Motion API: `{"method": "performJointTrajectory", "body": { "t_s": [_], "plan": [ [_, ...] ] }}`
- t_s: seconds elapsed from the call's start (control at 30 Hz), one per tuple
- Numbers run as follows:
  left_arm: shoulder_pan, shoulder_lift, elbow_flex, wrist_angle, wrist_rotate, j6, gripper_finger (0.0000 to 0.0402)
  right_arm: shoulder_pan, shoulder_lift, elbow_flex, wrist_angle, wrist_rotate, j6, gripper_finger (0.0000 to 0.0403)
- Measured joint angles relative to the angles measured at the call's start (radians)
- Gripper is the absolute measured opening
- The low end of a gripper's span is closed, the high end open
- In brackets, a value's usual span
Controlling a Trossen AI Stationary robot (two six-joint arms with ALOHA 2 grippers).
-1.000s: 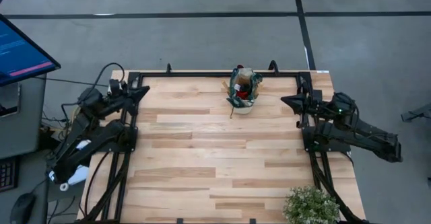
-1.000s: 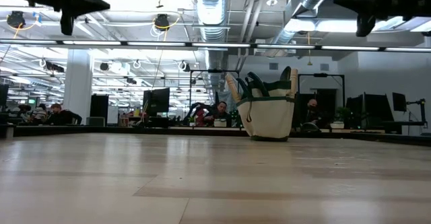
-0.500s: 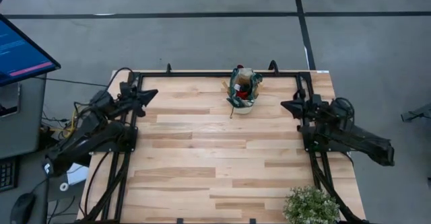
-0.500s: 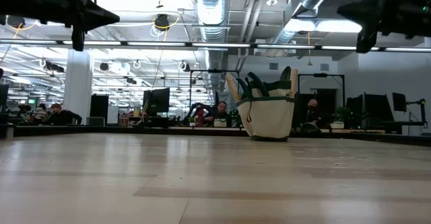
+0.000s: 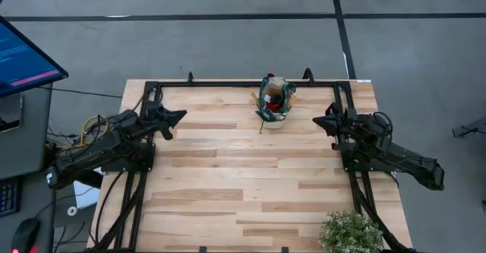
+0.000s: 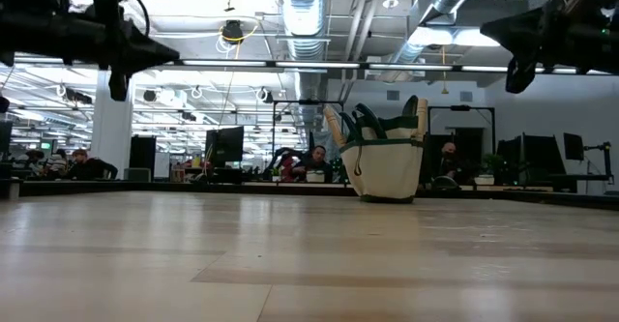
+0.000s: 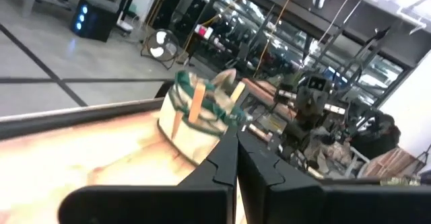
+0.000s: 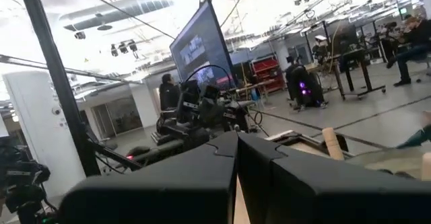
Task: Pick & Place Garden tools in Gardening bag
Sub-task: Return to Home Position
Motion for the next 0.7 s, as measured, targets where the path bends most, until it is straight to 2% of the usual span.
{"method": "performJointTrajectory", "body": {
  "t_s": [0.3, 0.7],
  "plan": [
    [-0.025, 0.0, -0.119, 0.084, -0.007, -0.003, 0.0003, -0.012, 0.0, 0.0, -0.171, -0.009, 0.003, 0.0],
    [-0.025, 0.005, -0.121, 0.095, -0.034, 0.049, 0.0006, -0.012, 0.0, 0.002, -0.241, 0.001, -0.11, 0.0]
  ]
}}
